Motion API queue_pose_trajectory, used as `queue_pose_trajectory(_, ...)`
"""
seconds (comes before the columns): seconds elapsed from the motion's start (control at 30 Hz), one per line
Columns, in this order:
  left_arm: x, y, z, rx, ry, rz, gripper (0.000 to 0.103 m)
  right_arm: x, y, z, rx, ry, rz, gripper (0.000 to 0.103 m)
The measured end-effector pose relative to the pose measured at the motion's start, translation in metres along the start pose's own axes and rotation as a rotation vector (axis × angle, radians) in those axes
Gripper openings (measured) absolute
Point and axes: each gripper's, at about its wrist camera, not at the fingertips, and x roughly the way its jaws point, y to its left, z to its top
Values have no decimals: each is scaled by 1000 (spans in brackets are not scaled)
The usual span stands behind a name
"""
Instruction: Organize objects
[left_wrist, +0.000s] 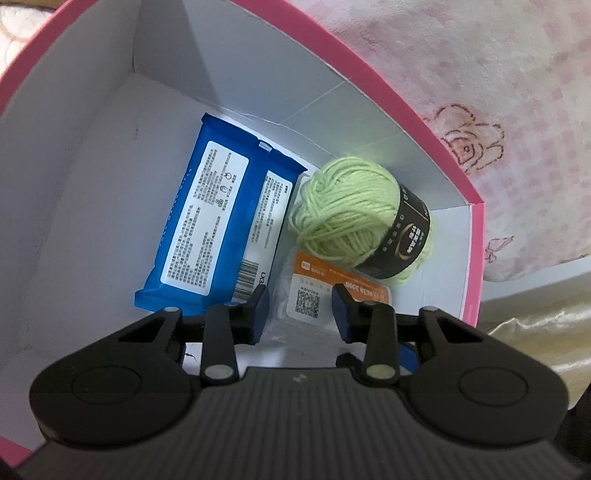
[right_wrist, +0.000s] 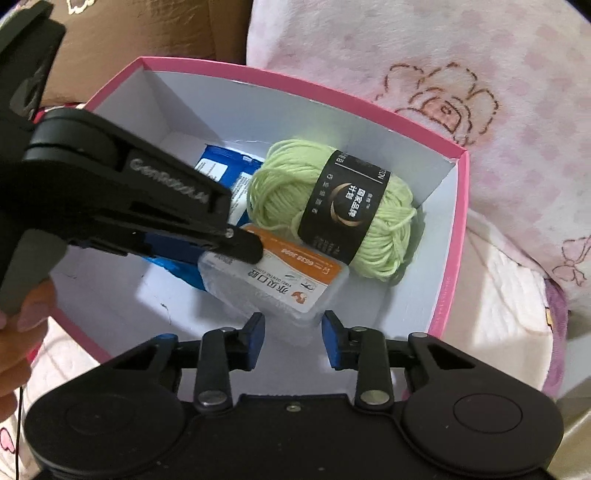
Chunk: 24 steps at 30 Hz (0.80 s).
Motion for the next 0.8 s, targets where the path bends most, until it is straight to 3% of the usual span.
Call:
queue_pose_trajectory(0.2,4,-6,-10,1,27,2,34,13,14,-8,-85,13,-122,34)
queue_pose_trajectory(0.27,10,-9,-15,0,44,12,30,10,21,-10,-120,0,-176,43)
queue_pose_trajectory(0.33,15,-12,-21,-1,54,23,27,3,25,-12,-153,-47,-215,44)
queue_pose_trajectory(0.63,22,-37,-41,16,57,11,23,-30,-12,-20,28,-139,-12,43)
queue_pose_trajectory(0.8,3,-48,-49,65,29,-1,24,-40,-14,-31,101,-184,42,44)
